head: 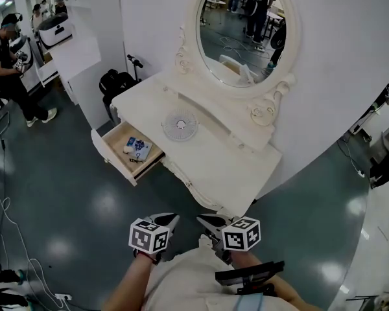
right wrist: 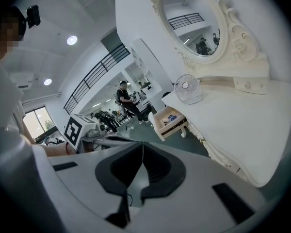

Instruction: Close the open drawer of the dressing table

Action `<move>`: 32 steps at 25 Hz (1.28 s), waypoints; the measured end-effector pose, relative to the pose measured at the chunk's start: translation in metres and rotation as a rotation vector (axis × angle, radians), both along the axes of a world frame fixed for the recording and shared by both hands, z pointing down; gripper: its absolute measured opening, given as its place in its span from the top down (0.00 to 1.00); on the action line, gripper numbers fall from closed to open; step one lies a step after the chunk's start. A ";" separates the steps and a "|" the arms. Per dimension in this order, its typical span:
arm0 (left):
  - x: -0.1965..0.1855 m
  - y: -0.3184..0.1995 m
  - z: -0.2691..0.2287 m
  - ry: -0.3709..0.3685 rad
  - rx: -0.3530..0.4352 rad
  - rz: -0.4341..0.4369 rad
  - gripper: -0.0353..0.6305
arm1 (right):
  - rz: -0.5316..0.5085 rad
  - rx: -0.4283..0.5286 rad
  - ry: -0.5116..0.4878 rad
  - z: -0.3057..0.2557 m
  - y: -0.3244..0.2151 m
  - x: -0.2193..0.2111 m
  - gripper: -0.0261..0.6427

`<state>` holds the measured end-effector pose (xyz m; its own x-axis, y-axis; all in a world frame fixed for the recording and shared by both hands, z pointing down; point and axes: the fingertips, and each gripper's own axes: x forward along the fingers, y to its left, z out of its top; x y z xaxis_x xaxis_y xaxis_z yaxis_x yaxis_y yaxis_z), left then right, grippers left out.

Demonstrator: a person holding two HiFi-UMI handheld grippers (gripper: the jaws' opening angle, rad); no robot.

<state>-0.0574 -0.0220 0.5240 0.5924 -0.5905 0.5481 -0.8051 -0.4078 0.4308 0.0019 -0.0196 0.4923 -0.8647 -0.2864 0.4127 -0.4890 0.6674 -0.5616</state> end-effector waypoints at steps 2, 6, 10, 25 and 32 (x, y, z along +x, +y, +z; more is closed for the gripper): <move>-0.001 0.000 -0.002 0.001 0.002 -0.001 0.93 | -0.005 0.000 0.010 0.000 0.001 -0.001 0.94; 0.000 -0.001 -0.003 0.005 0.004 0.000 0.93 | -0.020 0.011 0.025 0.000 0.002 -0.002 0.94; 0.002 -0.001 -0.002 0.008 0.001 0.006 0.93 | -0.020 0.015 0.033 -0.001 0.001 -0.001 0.94; 0.008 -0.001 0.001 0.015 -0.015 0.009 0.93 | 0.002 -0.008 0.024 0.002 -0.001 0.004 0.94; 0.014 -0.001 0.003 0.018 -0.018 0.011 0.93 | 0.013 -0.010 0.019 0.003 -0.004 0.009 0.94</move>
